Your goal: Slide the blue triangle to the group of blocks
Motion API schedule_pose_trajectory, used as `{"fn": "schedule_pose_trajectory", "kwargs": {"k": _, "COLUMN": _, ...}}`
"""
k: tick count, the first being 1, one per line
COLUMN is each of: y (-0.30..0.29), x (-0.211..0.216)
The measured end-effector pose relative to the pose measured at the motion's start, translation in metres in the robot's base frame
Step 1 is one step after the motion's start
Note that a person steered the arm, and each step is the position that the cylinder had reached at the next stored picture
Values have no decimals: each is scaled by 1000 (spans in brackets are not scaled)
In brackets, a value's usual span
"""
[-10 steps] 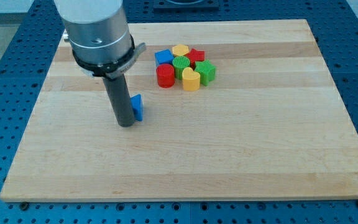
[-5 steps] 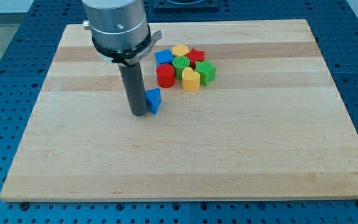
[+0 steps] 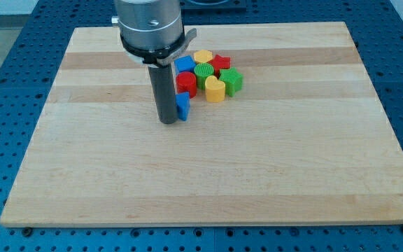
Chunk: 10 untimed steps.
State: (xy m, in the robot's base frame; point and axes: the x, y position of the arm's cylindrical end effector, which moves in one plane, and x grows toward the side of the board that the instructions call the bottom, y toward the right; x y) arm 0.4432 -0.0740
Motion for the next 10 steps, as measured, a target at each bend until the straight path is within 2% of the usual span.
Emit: {"fn": "schedule_pose_trajectory", "kwargs": {"k": 10, "y": 25, "x": -14}}
